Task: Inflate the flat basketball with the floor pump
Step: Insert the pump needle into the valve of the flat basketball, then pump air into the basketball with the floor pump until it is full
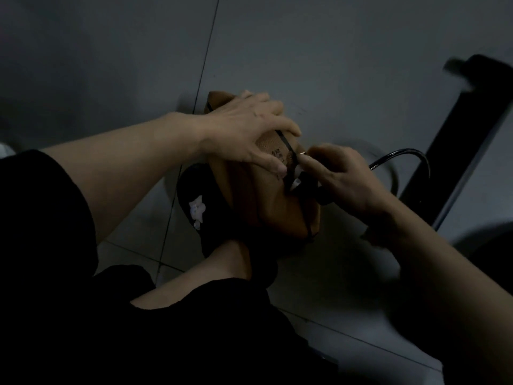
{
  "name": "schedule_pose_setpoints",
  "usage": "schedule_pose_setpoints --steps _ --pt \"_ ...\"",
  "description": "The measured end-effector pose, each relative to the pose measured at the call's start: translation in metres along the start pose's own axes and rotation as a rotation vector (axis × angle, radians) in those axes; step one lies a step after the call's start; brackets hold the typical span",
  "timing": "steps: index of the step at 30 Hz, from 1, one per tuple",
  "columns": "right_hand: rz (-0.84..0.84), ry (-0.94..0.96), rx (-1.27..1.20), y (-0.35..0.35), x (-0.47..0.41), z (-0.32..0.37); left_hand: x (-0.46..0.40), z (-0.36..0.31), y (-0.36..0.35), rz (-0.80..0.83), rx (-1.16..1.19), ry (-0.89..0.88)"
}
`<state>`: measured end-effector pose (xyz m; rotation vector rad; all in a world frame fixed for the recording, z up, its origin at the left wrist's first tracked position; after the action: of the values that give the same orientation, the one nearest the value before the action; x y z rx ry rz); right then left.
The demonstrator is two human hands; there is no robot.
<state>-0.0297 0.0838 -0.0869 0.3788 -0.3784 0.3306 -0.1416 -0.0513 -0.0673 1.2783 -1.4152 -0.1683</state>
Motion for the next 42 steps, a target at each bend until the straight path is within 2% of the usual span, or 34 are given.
schedule_pose_setpoints --steps 4,7,13,17,23,27,29,31,34,36,37,39,42 --pt "-0.004 0.029 0.03 0.003 0.002 0.0 -0.006 0.0 0.003 0.027 0.138 -0.008" --pt "-0.019 0.066 0.123 -0.002 0.001 0.004 -0.007 -0.001 0.001 -0.046 0.178 -0.031" --pt "-0.002 -0.019 0.612 -0.013 -0.002 0.013 -0.013 -0.006 -0.002 -0.211 0.216 -0.029" --pt "0.02 -0.089 0.721 -0.019 -0.003 0.02 -0.019 -0.007 -0.005 -0.219 0.194 0.0" --pt "0.029 -0.075 0.66 -0.015 -0.01 0.014 -0.03 -0.009 -0.003 -0.2 0.094 0.04" --pt "-0.072 0.037 0.541 0.004 -0.005 0.0 -0.038 -0.02 0.003 -0.21 0.001 0.009" --pt "-0.218 0.052 0.409 0.022 0.004 -0.007 -0.046 -0.031 0.01 -0.194 -0.113 -0.03" --pt "-0.483 -0.003 0.297 0.049 0.014 -0.016 -0.057 -0.045 0.02 -0.144 -0.253 -0.106" --pt "-0.929 -0.263 0.156 0.095 0.036 -0.048 -0.072 -0.07 0.03 -0.027 -0.43 -0.256" --pt "-1.102 -0.512 0.112 0.122 0.051 -0.083 -0.083 -0.082 0.031 0.028 -0.547 -0.33" --pt "-1.099 -0.651 0.089 0.132 0.056 -0.101 -0.088 -0.087 0.031 0.057 -0.591 -0.344" --pt "-0.962 -0.808 -0.068 0.137 0.055 -0.134 -0.094 -0.09 0.029 0.12 -0.621 -0.341" --pt "-0.8 -0.827 -0.299 0.13 0.046 -0.156 -0.098 -0.088 0.034 0.2 -0.594 -0.305"
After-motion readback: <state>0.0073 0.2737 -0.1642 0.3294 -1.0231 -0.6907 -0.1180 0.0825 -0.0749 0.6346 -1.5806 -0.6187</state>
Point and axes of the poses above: each hand's wrist, its own x-axis away from the middle knuckle, its own y-axis out of the back of the hand, z = x × y, the point moved 3 cm from there along -x, towards the middle knuckle, and after that the axes turned 4 degrees about z, right-handed, at the moved point
